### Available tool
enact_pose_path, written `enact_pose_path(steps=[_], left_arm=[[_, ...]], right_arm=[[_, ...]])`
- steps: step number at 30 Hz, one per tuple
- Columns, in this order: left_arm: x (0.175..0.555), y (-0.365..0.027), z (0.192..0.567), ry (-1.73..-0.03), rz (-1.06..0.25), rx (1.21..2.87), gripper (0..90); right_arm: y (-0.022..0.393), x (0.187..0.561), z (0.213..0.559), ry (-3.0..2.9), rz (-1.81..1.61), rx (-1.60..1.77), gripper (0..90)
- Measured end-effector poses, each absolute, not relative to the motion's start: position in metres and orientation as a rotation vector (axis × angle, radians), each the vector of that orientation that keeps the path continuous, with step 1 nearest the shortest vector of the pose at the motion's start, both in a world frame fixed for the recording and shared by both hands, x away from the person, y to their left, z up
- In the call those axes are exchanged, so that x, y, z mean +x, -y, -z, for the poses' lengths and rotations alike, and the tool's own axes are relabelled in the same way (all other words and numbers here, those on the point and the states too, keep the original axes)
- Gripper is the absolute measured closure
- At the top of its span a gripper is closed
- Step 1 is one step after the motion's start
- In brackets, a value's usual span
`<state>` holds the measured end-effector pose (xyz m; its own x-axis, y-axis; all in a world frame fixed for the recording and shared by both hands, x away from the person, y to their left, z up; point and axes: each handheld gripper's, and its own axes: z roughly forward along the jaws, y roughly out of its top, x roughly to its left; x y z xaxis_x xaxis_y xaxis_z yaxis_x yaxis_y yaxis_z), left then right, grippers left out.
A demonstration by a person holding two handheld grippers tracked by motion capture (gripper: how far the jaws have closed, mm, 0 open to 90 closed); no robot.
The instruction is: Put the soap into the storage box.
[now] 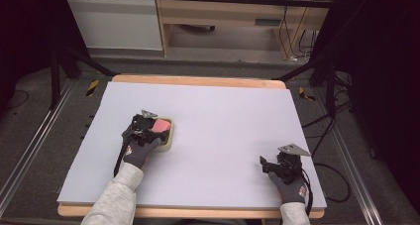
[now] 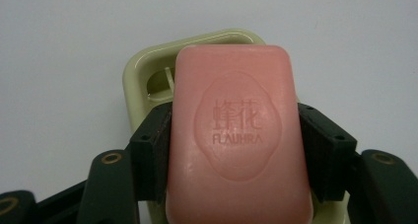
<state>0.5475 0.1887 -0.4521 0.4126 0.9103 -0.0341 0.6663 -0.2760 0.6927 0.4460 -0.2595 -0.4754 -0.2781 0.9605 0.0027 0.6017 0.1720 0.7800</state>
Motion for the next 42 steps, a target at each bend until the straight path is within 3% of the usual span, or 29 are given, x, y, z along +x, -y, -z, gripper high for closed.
enact_pose_path(steps=[10,24,42], left_arm=[[0.547,-0.189,0.452,-1.345,-0.486,2.024,36.5],[0.535,-0.190,0.436,-1.294,-0.504,1.971,28.4],[0.499,-0.214,0.430,-1.237,-0.516,1.935,22.2]], right_arm=[[0.259,0.446,0.475,-1.955,-0.938,1.470,16.9],[0.259,0.446,0.475,-1.953,-0.938,1.467,16.8],[0.263,0.444,0.474,-1.927,-0.940,1.488,15.9]])
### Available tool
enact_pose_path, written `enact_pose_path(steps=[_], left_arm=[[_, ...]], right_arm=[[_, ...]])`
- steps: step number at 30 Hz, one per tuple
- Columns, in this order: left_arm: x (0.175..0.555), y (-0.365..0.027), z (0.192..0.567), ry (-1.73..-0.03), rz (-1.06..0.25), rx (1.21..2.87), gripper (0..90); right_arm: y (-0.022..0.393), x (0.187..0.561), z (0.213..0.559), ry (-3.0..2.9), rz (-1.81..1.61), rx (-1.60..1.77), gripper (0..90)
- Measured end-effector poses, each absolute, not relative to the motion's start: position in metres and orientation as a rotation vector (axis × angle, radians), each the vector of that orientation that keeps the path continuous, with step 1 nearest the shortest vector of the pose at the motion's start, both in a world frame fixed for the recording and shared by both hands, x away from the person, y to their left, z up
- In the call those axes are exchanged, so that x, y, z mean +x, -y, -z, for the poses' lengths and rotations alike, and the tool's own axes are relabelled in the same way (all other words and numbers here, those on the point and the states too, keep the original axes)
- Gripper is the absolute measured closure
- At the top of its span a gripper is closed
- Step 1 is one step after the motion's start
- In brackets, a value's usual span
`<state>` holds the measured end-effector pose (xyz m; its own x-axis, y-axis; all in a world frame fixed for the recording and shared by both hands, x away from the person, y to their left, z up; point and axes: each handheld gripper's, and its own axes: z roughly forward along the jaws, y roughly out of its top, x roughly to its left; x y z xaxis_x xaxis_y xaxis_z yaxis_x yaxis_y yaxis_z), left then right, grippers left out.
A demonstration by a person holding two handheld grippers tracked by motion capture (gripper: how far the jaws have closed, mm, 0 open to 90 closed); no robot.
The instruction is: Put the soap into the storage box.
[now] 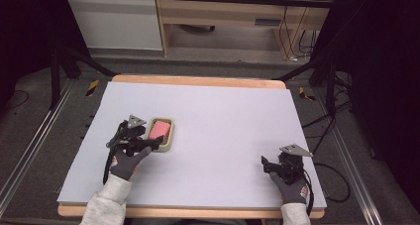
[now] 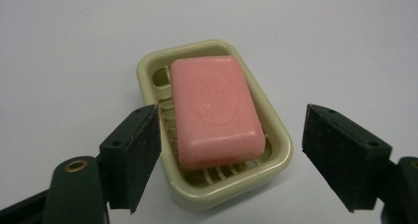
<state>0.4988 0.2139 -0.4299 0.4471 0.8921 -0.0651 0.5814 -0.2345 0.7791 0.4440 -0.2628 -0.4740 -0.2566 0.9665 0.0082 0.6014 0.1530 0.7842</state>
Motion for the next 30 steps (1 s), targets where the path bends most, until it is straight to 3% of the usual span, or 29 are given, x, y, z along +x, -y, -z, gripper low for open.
enact_pose_path(steps=[30], left_arm=[[0.452,-0.278,0.466,-1.354,-0.608,1.936,22.4]], right_arm=[[0.272,0.443,0.474,-1.900,-0.925,1.507,15.4]])
